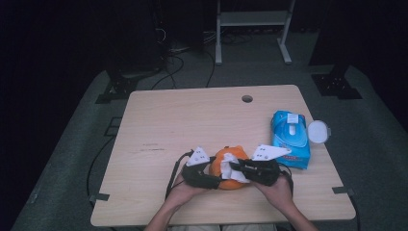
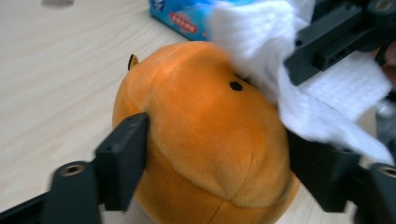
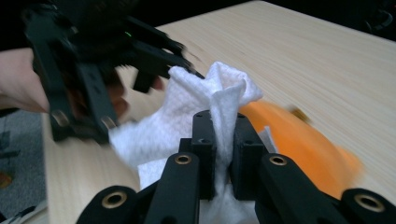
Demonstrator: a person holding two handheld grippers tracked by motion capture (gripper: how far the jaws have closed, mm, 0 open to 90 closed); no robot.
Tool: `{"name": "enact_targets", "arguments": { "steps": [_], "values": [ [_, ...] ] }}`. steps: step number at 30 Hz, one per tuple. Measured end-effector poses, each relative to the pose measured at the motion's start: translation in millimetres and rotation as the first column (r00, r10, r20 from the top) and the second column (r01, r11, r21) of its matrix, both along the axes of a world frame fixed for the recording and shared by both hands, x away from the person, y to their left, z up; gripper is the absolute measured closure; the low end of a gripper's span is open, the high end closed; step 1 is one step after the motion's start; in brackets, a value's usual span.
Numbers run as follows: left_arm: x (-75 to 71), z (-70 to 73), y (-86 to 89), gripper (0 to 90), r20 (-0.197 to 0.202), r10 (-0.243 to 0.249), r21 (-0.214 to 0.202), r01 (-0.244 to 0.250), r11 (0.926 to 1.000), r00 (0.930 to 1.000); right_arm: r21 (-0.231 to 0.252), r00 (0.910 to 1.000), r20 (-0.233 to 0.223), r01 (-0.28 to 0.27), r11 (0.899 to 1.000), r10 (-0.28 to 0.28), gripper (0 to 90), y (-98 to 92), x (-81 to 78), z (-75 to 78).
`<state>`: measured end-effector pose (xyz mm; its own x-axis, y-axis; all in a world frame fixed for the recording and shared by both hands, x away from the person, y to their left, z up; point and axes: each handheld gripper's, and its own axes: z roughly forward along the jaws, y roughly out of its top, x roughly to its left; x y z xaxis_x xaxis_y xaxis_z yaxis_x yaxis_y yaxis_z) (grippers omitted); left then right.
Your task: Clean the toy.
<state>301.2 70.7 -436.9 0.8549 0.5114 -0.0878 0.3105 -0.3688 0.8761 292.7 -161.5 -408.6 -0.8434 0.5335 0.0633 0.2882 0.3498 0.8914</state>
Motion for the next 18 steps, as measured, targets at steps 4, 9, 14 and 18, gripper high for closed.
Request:
{"name": "enact_targets", "arguments": {
  "steps": [4, 9, 14, 18],
  "values": [
    [-8.5, 1.3, -4.0, 30.4, 0.082, -0.039, 0.079, 0.032, 0.9963, 0.9959, -0.021, 0.9997, 0.025, 0.008, 1.000, -0.008, 81.2, 5.3, 2.2, 3.4],
    [-6.6, -0.9, -0.9, 30.4, 0.070, -0.057, 0.074, 0.051, 0.9959, 0.9960, 0.009, 0.9958, -0.035, 0.085, 0.996, -0.085, 81.3, -18.4, 10.7, -5.6],
    [0.6, 2.3, 1.0, 20.3, -0.007, -0.047, 0.050, 0.048, 0.9976, 0.9989, 0.015, 0.9989, -0.021, 0.043, 0.999, -0.042, 81.2, -4.2, 2.8, -6.8],
    [1.8, 0.1, 6.9, 27.5, 0.003, -0.032, 0.079, 0.032, 0.9964, 0.9995, 0.022, 0.9980, -0.032, 0.056, 0.998, -0.055, 81.2, -9.4, 8.0, -6.3]
  ]
}}
